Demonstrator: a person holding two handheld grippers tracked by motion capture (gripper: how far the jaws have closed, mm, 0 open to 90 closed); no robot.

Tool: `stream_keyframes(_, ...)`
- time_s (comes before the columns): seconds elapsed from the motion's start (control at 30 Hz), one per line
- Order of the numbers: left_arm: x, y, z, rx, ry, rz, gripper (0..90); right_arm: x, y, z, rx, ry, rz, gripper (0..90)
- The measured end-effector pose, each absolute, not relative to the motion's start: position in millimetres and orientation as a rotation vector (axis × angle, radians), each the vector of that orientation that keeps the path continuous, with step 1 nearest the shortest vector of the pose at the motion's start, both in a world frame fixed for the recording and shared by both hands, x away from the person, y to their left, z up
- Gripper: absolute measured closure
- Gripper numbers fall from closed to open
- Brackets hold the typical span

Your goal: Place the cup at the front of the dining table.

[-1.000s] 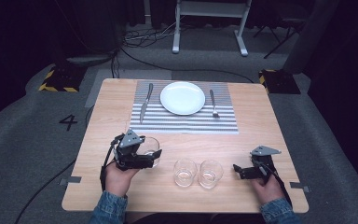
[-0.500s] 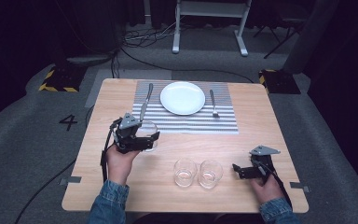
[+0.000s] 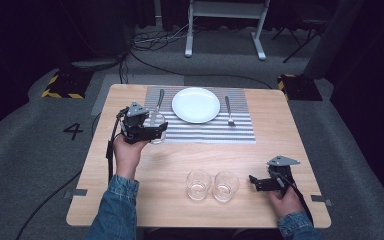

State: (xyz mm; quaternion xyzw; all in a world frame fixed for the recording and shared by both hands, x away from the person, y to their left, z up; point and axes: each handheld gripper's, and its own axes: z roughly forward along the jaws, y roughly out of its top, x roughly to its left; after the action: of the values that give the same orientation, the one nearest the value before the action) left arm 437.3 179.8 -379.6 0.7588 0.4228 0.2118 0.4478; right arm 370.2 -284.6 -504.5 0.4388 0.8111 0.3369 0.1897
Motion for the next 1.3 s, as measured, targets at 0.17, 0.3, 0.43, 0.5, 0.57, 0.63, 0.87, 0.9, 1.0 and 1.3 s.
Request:
stream_keyframes(0.17, 448, 176, -372, 1.92, 1.026, 0.58, 18.2, 371, -285, -505, 1.229, 2.28, 0.942, 0.5)
stream_keyframes(0.3, 461, 172, -374, 1.883, 1.034, 0.56, 18.2, 371, -285, -505, 1.229, 2.28, 0.943, 0.5)
stream_keyframes(0.43, 475, 162, -377, 1.869, 1.051, 0.543, 18.2, 371, -285, -505, 1.23, 2.28, 0.943, 0.5)
stream_keyframes(0.5, 481, 157, -380, 1.877, 1.049, 0.525, 18.2, 371, -284, -505, 1.233, 2.278, 0.944, 0.5)
stream_keyframes(0.57, 488, 154, -383, 1.896, 1.052, 0.514, 18.2, 371, -284, -505, 1.238, 2.276, 0.948, 0.5)
stream_keyframes(0.63, 496, 154, -387, 1.905, 1.078, 0.516, 18.2, 371, -284, -505, 1.237, 2.276, 0.947, 0.5)
stream_keyframes(0.87, 526, 166, -403, 1.956, 1.131, 0.487, 18.2, 371, -284, -505, 1.238, 2.276, 0.948, 0.5)
stream_keyframes(0.9, 530, 169, -405, 1.983, 1.136, 0.505, 18.2, 371, -284, -505, 1.237, 2.276, 0.947, 0.5)
stream_keyframes(1.0, 541, 175, -412, 1.988, 1.178, 0.482, 18.2, 371, -284, -505, 1.239, 2.276, 0.948, 0.5)
stream_keyframes(1.3, 557, 170, -418, 2.01, 1.179, 0.48, 18.3, 371, -284, -505, 1.24, 2.276, 0.948, 0.4)
